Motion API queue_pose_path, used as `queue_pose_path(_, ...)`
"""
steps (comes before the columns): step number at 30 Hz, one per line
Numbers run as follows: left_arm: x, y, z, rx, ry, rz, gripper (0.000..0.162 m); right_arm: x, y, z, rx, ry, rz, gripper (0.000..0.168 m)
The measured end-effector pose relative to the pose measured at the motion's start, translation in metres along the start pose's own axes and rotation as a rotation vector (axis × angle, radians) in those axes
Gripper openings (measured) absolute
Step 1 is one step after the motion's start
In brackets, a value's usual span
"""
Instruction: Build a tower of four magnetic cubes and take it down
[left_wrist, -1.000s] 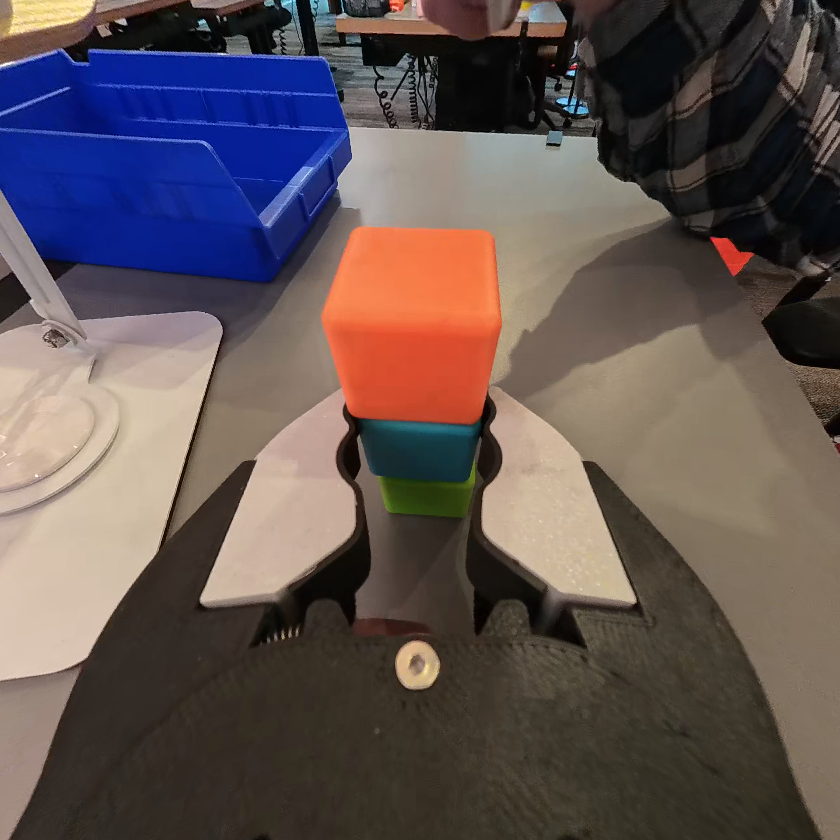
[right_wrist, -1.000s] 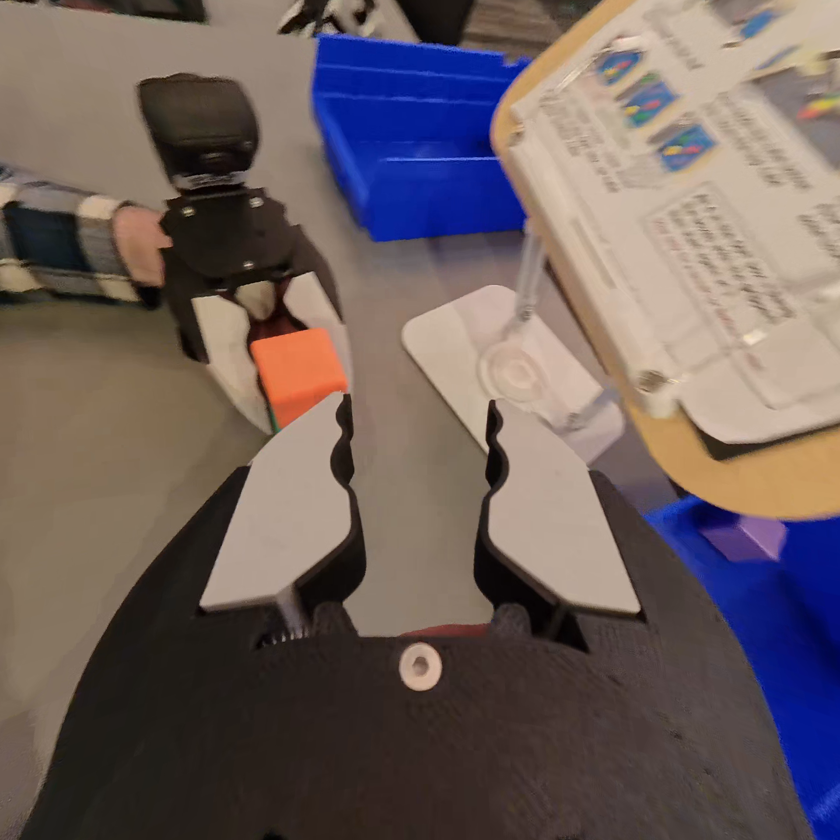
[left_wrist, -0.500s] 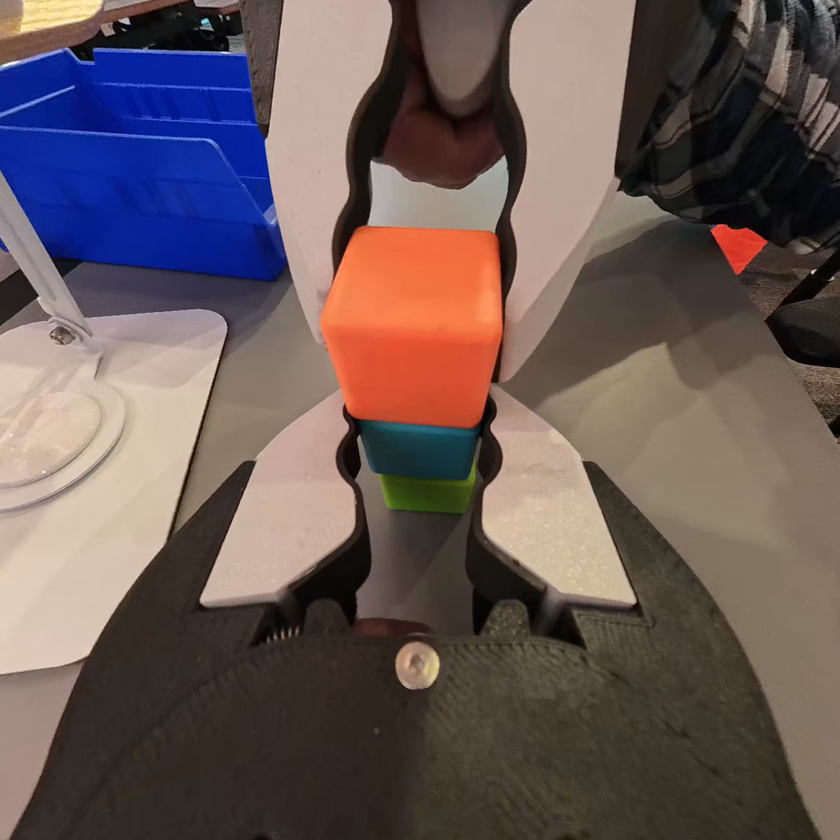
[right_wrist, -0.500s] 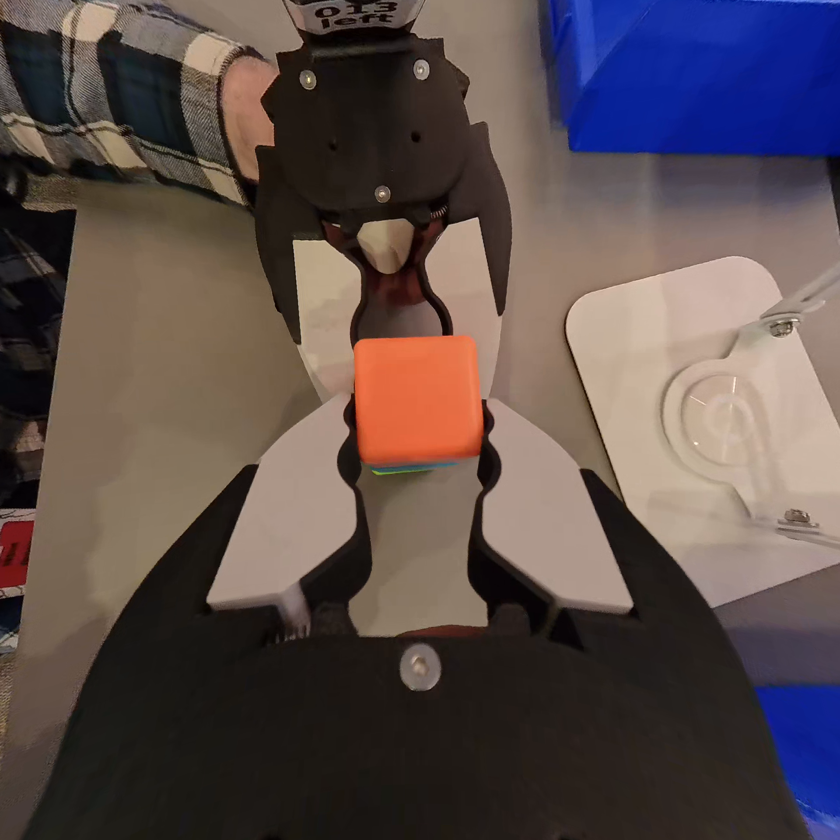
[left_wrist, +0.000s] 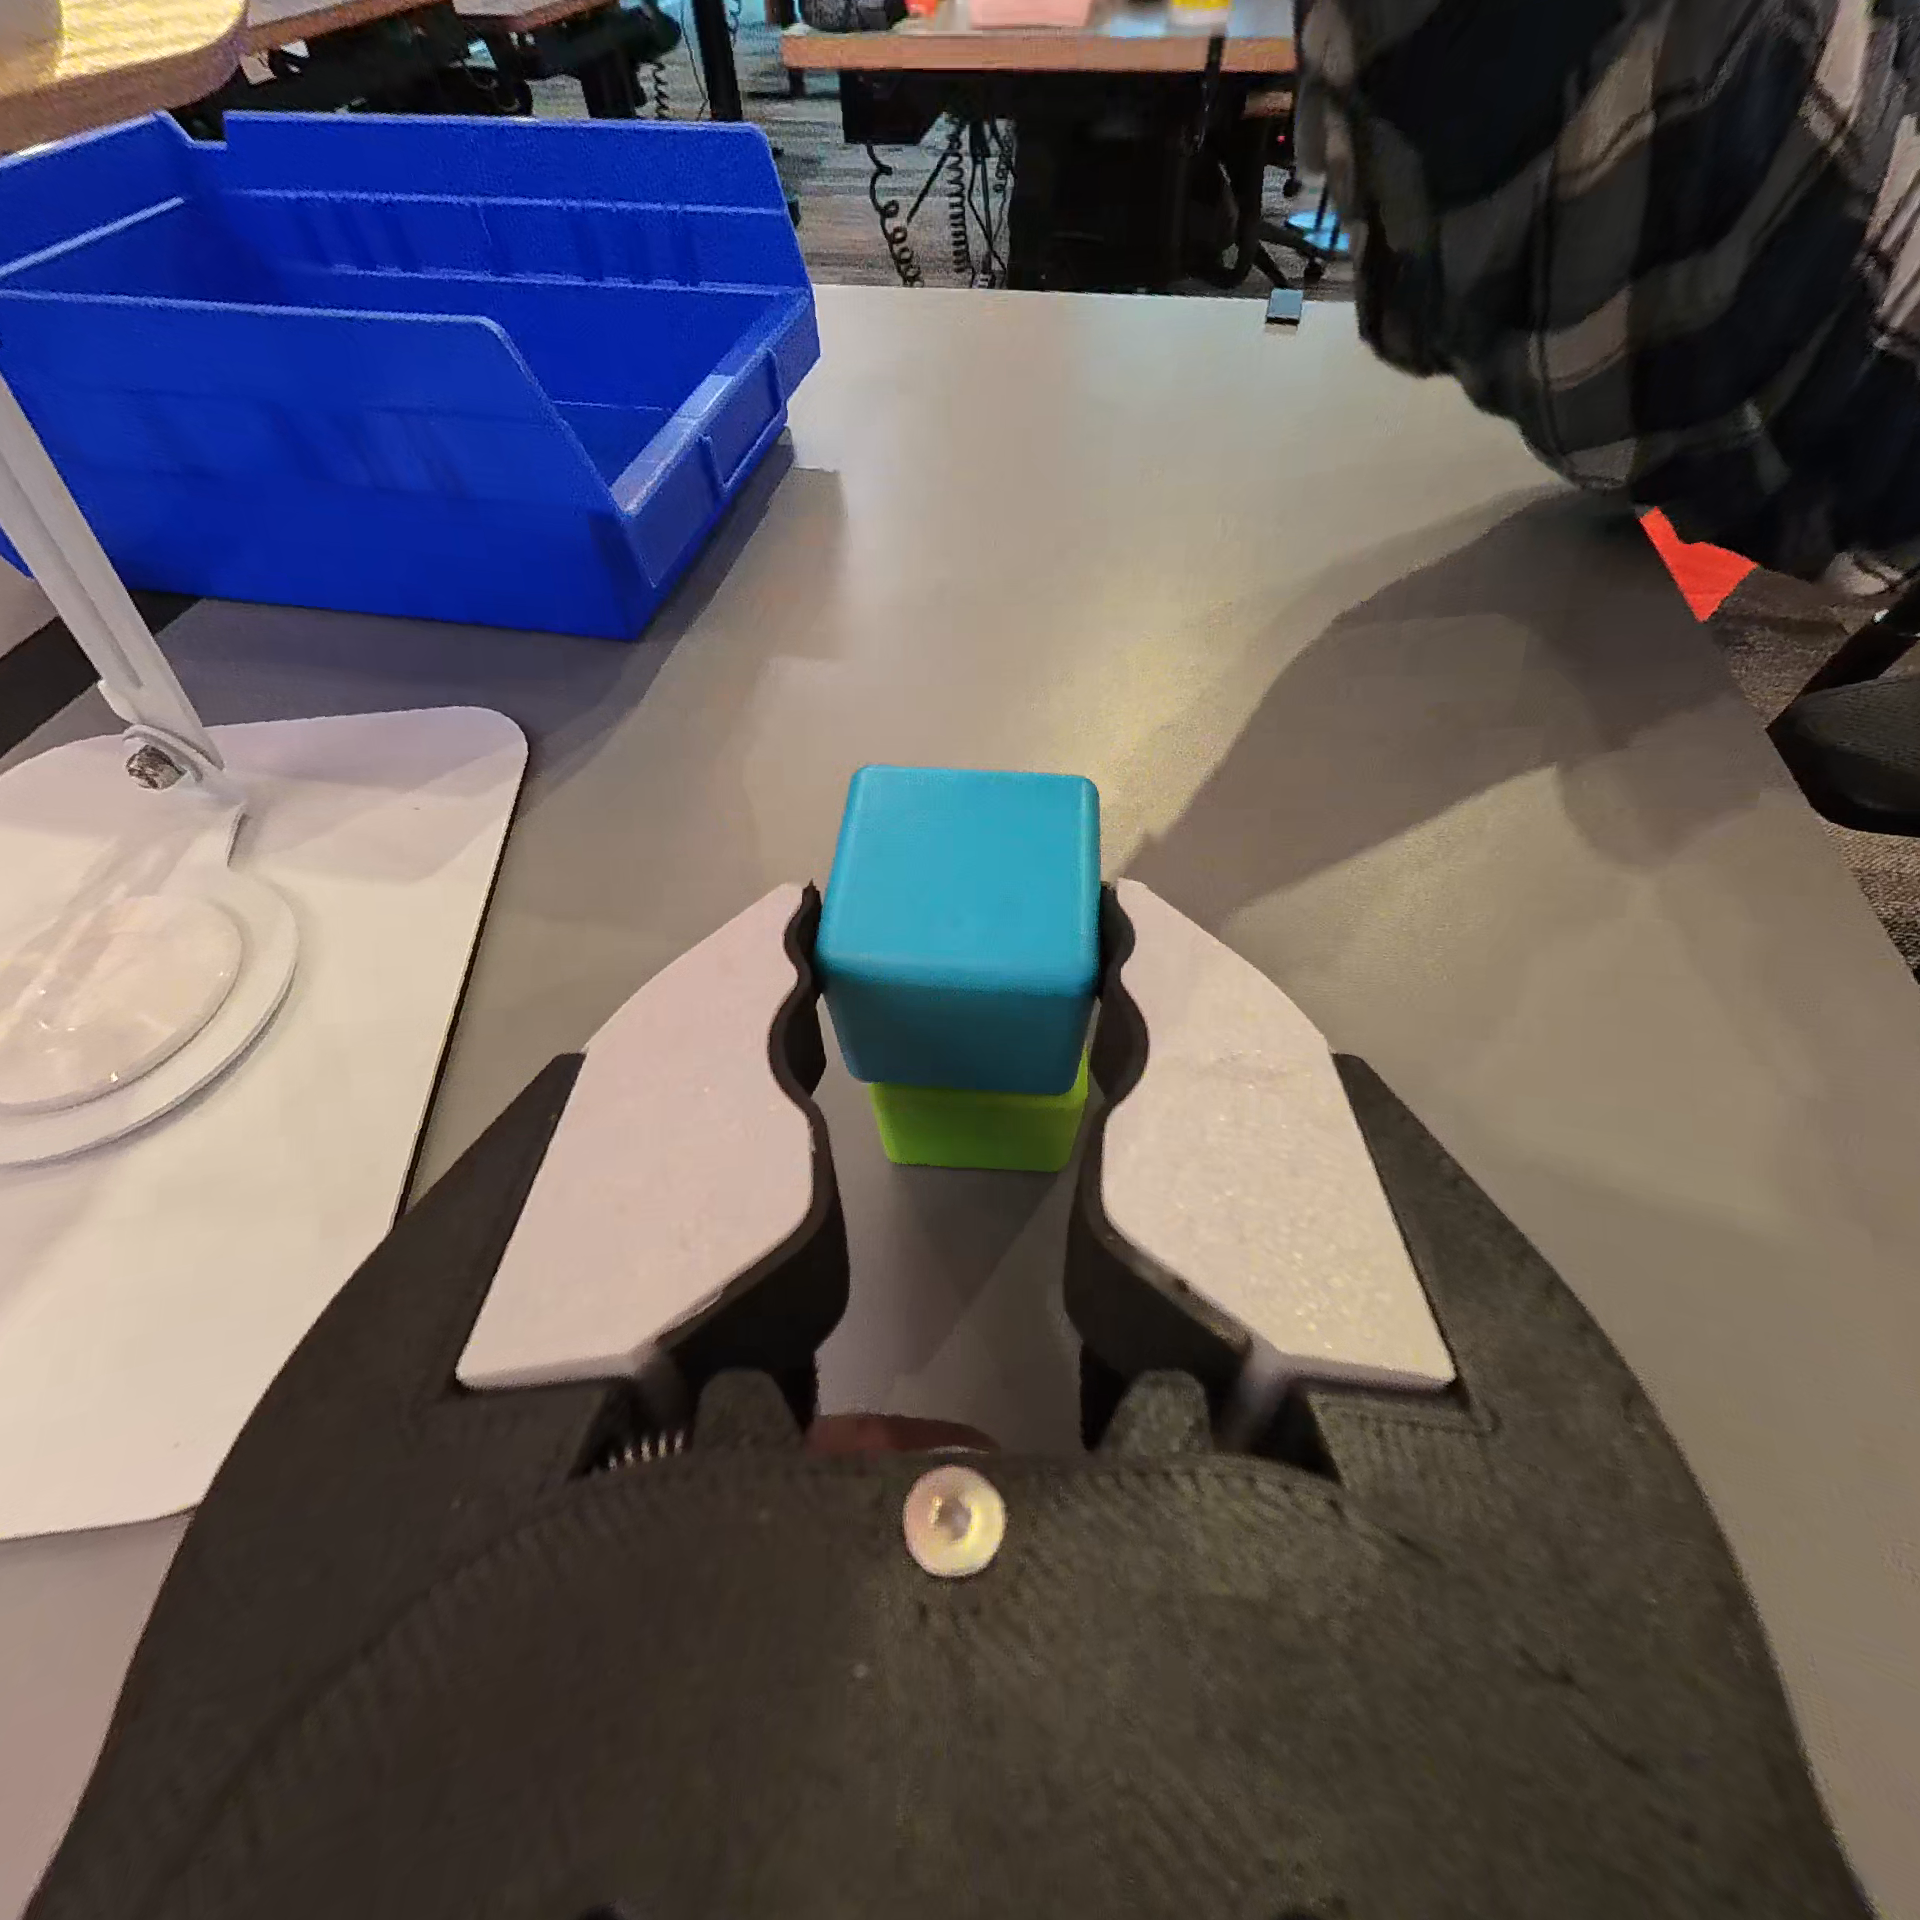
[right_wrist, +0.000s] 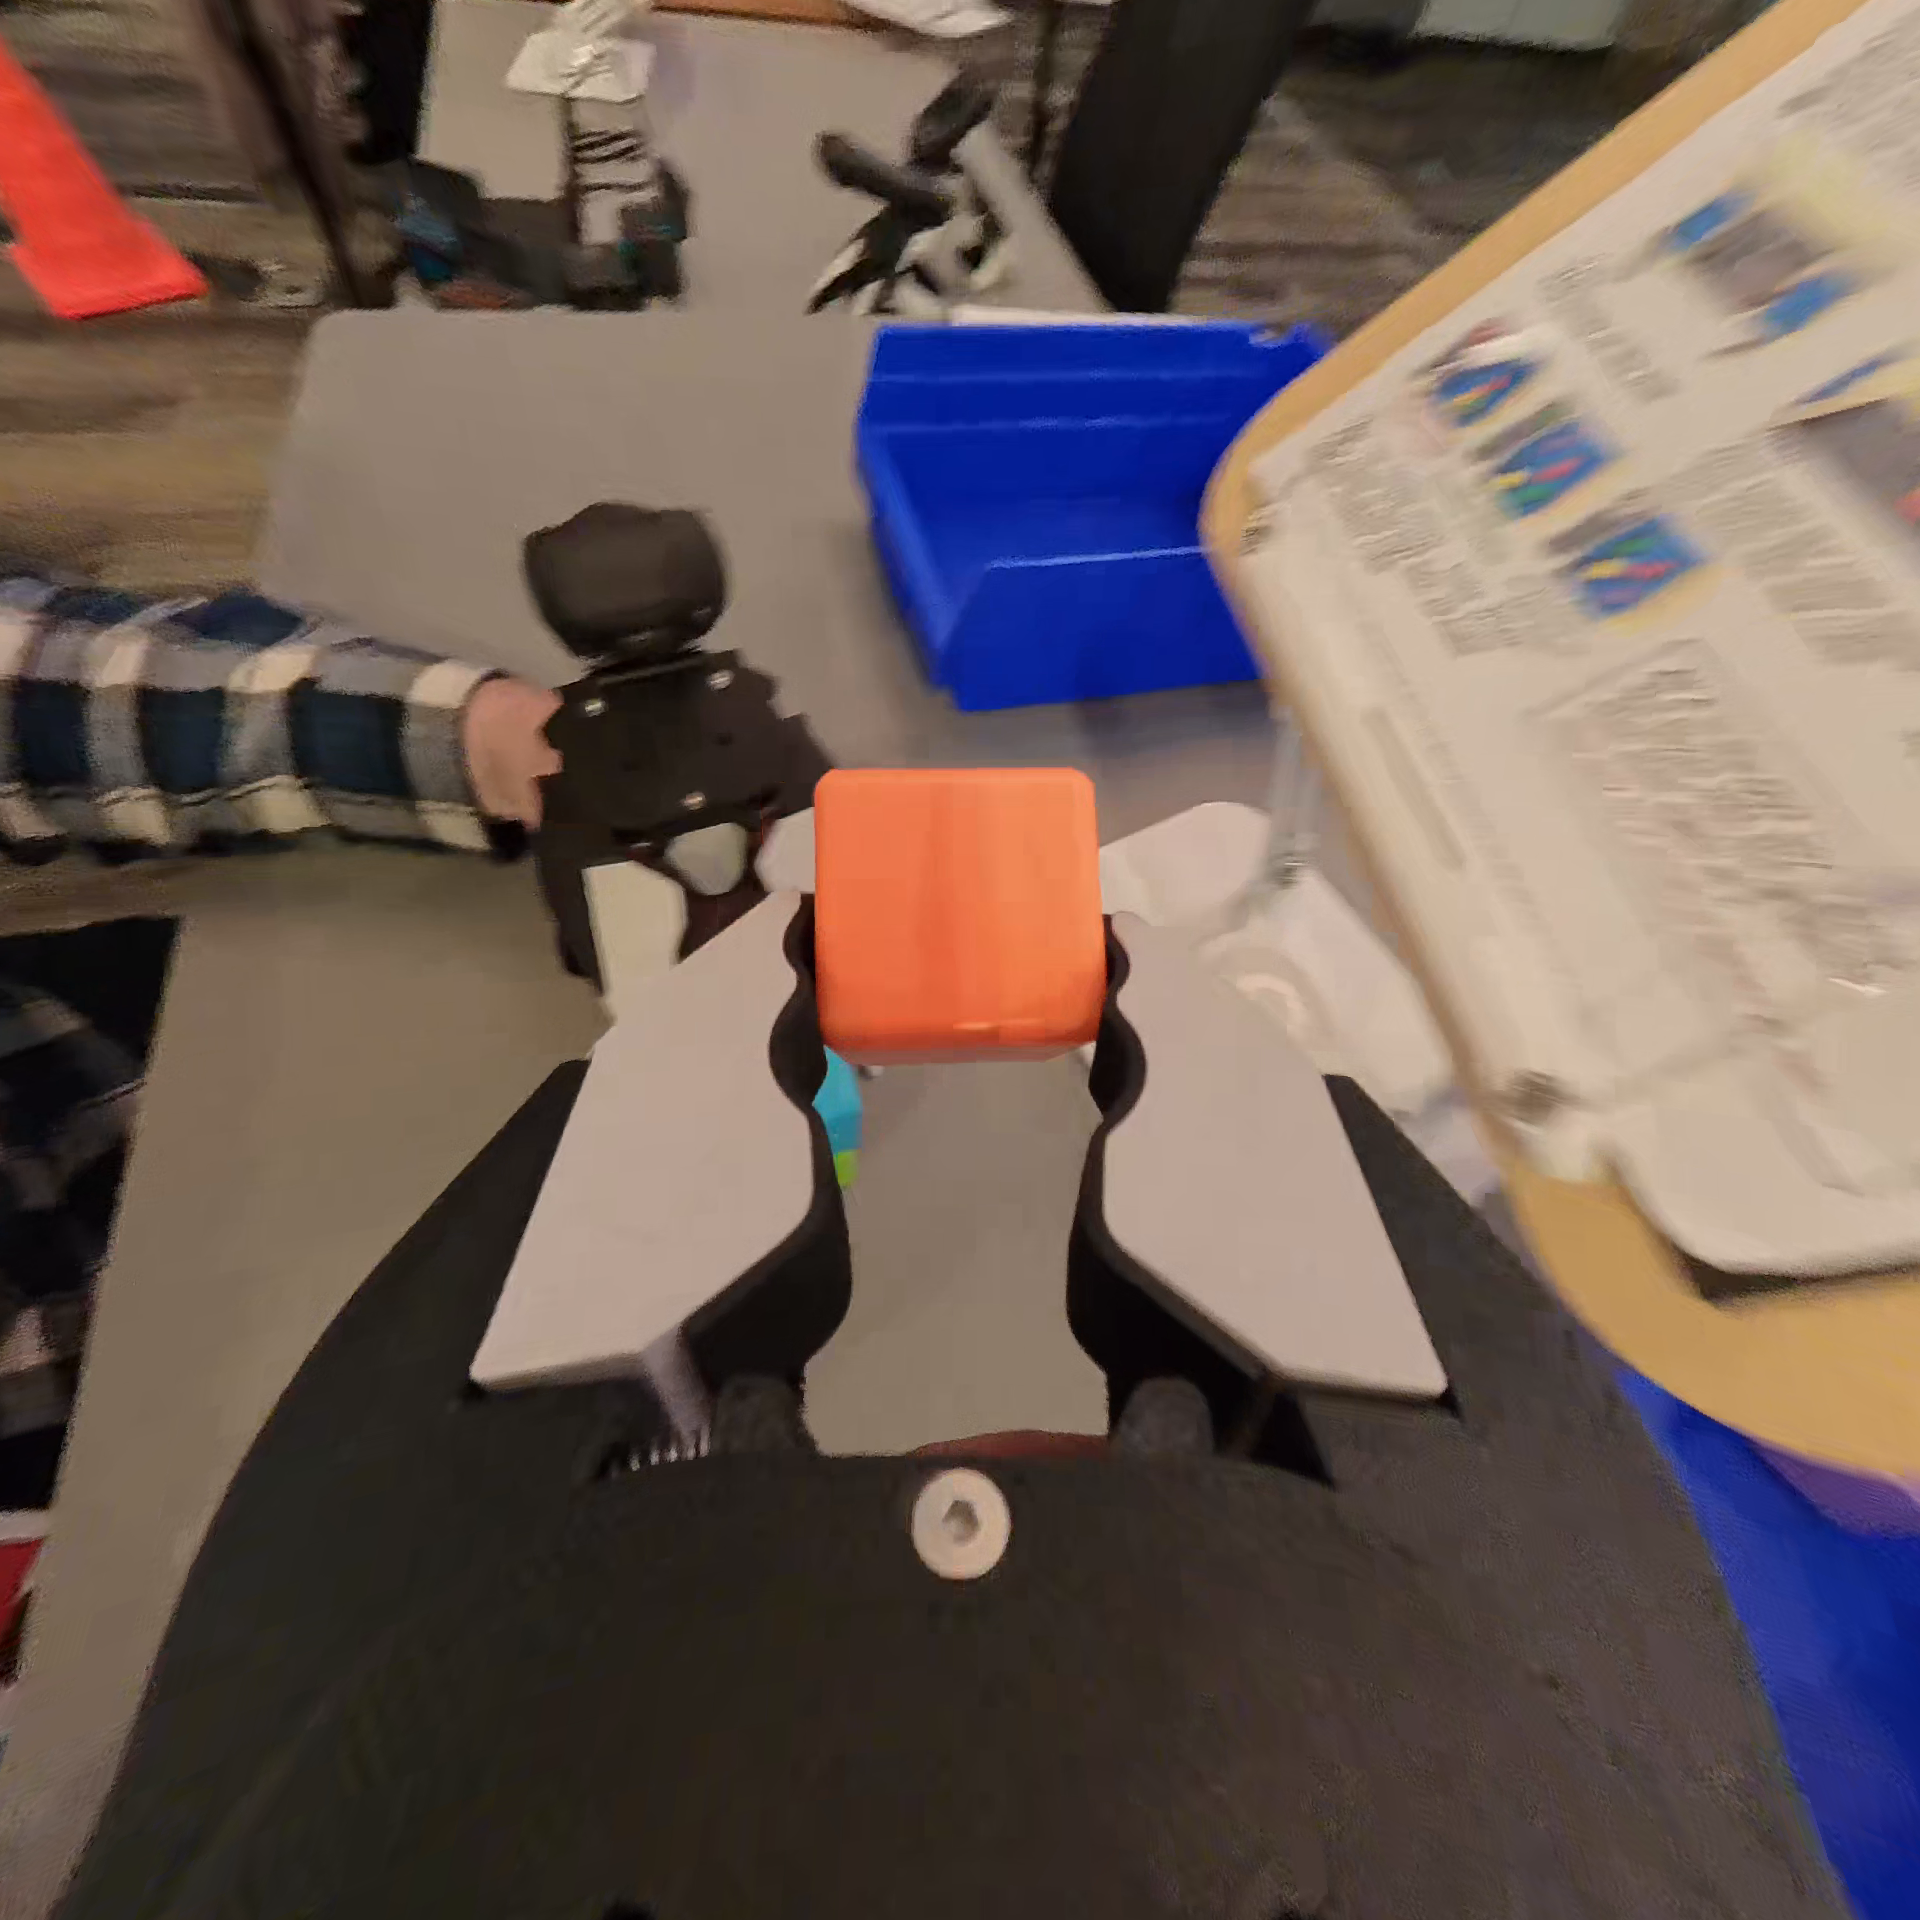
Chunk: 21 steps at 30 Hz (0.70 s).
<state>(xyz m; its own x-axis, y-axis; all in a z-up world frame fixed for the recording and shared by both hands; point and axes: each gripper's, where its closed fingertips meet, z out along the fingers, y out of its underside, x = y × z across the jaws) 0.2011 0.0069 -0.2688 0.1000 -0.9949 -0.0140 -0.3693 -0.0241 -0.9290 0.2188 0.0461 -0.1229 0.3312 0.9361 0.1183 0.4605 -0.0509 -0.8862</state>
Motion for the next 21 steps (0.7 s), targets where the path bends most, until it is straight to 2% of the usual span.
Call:
queue_pose_path(5, 0.000, 0.000, 0.000, 0.000, 0.000, -0.001, 0.049, 0.091, -0.006, -0.072, 0.073, 0.356, 0.104, 0.050)
queue_pose_path(7, 0.000, 0.000, 0.001, 0.001, 0.000, -0.002, 0.049, 0.133, 0.003, -0.104, 0.091, 0.536, 0.149, 0.050)
queue_pose_path(10, 0.000, -0.001, 0.001, 0.001, 0.001, -0.003, 0.049, 0.182, 0.031, -0.132, 0.082, 0.700, 0.247, 0.050)
queue_pose_path(12, 0.000, -0.001, 0.001, 0.001, 0.001, -0.004, 0.049, 0.211, 0.057, -0.133, 0.023, 0.781, 0.295, 0.050)
queue_pose_path(21, 0.000, -0.001, 0.001, 0.001, 0.001, -0.004, 0.049, 0.303, 0.188, -0.080, -0.173, 0.886, 0.612, 0.051)
